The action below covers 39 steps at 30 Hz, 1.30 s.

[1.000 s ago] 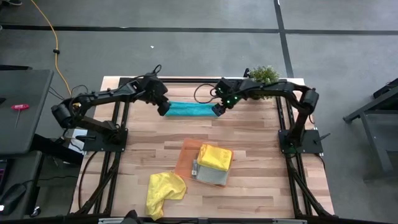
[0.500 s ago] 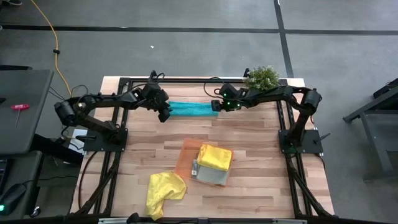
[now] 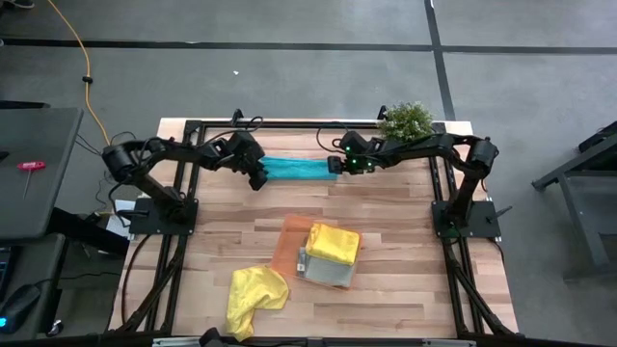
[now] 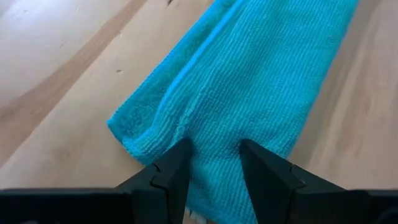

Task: Fold microfiber towels
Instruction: Fold the blue towel

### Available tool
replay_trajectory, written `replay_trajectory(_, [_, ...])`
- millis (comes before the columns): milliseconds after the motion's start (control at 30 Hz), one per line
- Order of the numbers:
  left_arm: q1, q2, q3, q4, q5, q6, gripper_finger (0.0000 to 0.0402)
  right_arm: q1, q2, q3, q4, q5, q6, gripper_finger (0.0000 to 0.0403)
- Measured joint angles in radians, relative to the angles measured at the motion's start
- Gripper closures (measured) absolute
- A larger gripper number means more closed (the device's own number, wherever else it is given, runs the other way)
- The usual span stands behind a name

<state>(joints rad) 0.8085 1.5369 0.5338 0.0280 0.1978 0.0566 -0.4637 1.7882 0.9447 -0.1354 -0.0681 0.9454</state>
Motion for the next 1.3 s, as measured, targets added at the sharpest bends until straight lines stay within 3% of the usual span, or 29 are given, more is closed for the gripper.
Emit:
replay_trajectory(900, [-0.078, 0.047, 0.0, 0.11, 0.0, -0.02, 0.0271, 0.001, 0.02, 0.0, 0.015, 0.007, 0.007, 0.0163])
replay_trajectory(1300, [-0.094, 0.047, 0.0, 0.111, -0.001, -0.019, 0.0271, -0.006, 0.088, 0.004, 0.088, -0.055, 0.022, 0.0163])
